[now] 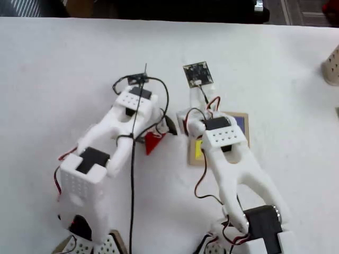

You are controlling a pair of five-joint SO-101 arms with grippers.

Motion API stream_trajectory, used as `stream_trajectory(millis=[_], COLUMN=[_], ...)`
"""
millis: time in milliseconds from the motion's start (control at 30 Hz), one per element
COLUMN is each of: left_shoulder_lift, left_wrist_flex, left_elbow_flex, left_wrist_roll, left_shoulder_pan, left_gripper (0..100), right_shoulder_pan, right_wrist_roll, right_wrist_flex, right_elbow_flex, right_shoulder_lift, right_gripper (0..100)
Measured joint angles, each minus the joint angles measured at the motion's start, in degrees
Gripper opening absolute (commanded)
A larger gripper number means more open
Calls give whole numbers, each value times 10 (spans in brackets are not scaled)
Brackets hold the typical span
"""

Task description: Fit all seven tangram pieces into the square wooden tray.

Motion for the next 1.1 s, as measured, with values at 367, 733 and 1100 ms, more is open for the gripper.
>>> stream_trajectory(millis=[367,733,1100], left_shoulder_lift=[4,4,4], left_wrist_flex=[0,-4,-26], left_elbow_flex=[-6,-21,-40], left_wrist_roll=[-12,-63,-55], left_shoulder_pan=[-1,0,-54], left_gripper=[111,152,279], right_shoulder_pan=[0,0,0], right_wrist_roll=[0,0,0], right_wrist_flex=[0,0,0], right_elbow_flex=[0,0,0], right_shoulder_lift=[0,0,0], right_gripper=[19,19,19])
